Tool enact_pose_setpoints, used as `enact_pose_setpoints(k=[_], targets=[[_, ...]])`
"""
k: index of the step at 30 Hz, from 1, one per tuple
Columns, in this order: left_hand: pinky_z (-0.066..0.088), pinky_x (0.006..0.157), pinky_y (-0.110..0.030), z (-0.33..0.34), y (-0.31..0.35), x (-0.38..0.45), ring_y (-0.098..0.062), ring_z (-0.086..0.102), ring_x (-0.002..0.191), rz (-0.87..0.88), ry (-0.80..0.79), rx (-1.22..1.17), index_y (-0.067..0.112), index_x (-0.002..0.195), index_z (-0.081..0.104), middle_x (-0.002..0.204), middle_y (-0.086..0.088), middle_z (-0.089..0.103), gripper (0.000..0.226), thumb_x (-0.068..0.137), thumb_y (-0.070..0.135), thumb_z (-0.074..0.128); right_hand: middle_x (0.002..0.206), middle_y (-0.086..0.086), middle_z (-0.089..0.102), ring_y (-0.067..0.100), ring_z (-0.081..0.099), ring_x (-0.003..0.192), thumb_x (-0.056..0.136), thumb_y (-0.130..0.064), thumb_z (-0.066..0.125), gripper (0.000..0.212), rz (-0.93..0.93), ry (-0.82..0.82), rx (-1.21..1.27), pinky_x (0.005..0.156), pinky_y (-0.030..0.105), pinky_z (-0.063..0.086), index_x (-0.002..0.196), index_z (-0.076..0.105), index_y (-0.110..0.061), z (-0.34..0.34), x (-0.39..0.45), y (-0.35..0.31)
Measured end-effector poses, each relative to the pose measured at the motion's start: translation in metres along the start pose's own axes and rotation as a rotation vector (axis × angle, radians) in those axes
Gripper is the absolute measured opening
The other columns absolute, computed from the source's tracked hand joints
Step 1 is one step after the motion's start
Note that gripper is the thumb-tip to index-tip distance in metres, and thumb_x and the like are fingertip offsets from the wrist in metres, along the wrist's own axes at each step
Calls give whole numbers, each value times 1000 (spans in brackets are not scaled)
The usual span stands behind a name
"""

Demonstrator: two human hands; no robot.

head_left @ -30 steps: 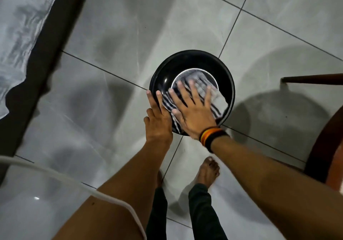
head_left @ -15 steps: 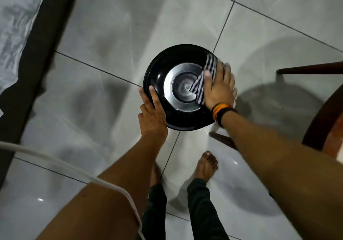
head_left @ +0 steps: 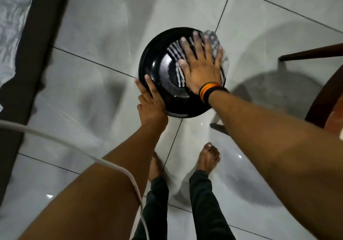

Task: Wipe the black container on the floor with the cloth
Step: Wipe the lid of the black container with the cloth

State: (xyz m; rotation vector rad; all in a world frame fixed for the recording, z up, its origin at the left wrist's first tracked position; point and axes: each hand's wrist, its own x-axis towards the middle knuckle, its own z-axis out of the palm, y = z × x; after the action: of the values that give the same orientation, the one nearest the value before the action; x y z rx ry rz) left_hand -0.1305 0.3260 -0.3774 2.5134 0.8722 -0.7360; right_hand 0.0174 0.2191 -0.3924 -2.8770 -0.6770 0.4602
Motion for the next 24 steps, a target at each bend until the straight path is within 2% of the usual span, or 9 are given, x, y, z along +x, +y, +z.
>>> enact_pose_setpoints(k=[2,4,7,10,13,15,18,21,24], targets=[[45,112,-51,-2,-1,-2,-42,39,140,18,5,23,12,161,-27,168,-29,-25,132,84,8,81,175,1,-3,31,-6,161,107,-53,23,63,226,23,94,124,69,0,165,7,-36,9,-30,-9],[45,111,-51,-1,-2,-8,-43,39,140,26,-7,26,10,161,-26,168,-30,-24,132,84,8,81,175,4,-3,35,-7,161,107,-50,25,64,266,9,66,122,72,0,165,7,-33,18,-71,-27],[48,108,-52,10,0,-25,-45,38,142,-53,-5,-62,9,161,-26,168,-31,-25,130,85,7,79,175,4,-2,35,-6,161,107,-47,24,62,-13,-75,-39,121,74,-5,165,7,-33,32,-104,-39],[49,108,-55,22,7,-49,-49,32,147,-230,-59,-252,8,159,-30,166,-32,-29,132,85,8,79,175,2,3,34,-2,161,109,-47,24,59,-297,-127,-79,121,74,-1,165,11,-34,25,-91,-24],[34,120,-54,27,14,-73,-50,22,154,-269,-159,-356,5,157,-32,164,-34,-32,135,88,28,82,175,4,7,34,0,161,108,-52,23,59,-511,-173,-120,124,71,1,164,15,-35,18,-78,-1],[18,126,-57,14,5,-77,-49,5,158,-186,-104,-307,6,160,-27,165,-31,-31,141,82,45,84,175,9,6,35,1,161,106,-57,24,64,-504,-151,-118,125,68,3,165,16,-33,16,-75,5],[-5,127,-59,-25,-16,-42,-44,-22,157,65,12,-112,11,162,-22,167,-26,-31,160,62,58,92,174,14,4,33,3,161,100,-70,26,80,-396,-123,-151,122,73,5,166,12,-26,13,-76,6],[-9,127,-62,-64,-25,19,-41,-27,157,366,-68,255,8,162,-21,169,-24,-29,178,42,74,92,175,9,1,28,1,162,95,-78,25,91,-322,-123,-138,118,79,3,166,8,-24,10,-74,6],[-8,127,-64,-76,-22,52,-40,-31,155,505,-191,447,6,159,-28,167,-22,-34,192,26,82,88,175,7,1,26,0,162,97,-75,26,86,-223,-122,-72,120,76,3,166,10,-25,17,-84,3]])
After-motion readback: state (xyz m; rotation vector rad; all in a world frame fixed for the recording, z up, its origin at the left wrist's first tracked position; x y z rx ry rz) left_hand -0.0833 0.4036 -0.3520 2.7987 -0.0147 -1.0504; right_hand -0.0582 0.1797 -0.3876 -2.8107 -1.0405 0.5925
